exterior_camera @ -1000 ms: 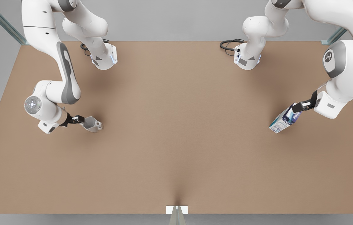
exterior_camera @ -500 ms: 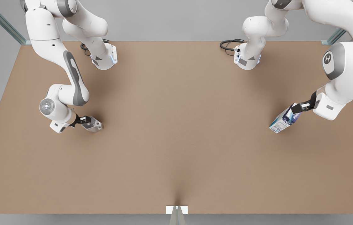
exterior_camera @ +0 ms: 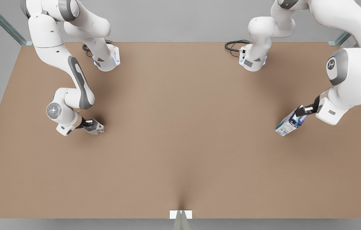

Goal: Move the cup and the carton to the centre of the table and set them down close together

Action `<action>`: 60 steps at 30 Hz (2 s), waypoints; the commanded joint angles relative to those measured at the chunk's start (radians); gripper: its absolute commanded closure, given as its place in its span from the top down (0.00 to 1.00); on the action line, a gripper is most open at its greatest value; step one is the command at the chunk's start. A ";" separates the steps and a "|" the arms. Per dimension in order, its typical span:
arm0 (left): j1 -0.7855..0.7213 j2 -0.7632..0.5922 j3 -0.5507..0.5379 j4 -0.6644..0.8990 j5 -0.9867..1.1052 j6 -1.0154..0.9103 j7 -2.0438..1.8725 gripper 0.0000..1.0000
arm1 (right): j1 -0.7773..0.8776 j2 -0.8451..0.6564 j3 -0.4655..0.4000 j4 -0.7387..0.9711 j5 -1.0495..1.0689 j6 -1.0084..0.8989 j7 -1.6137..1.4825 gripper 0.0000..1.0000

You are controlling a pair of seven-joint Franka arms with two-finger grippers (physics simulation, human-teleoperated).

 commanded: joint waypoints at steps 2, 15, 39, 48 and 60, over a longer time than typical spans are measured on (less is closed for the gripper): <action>0.000 -0.002 0.000 -0.001 0.000 -0.002 -0.008 1.00 | 0.000 -0.002 0.000 0.002 0.000 -0.002 0.000 0.21; 0.003 -0.011 0.000 -0.021 0.000 0.003 0.004 1.00 | 0.034 -0.002 0.018 0.051 0.008 -0.017 0.017 0.21; 0.040 -0.045 0.083 -0.459 0.015 0.388 0.825 1.00 | 0.405 0.479 0.169 0.917 0.089 -0.267 0.772 0.21; 0.041 -0.041 0.113 -0.594 0.017 0.505 0.827 1.00 | 0.622 0.704 0.152 1.241 0.091 -0.299 1.018 0.21; 0.046 -0.028 0.133 -0.597 0.030 0.526 0.945 1.00 | 0.655 0.739 0.132 1.276 0.091 -0.299 1.134 0.86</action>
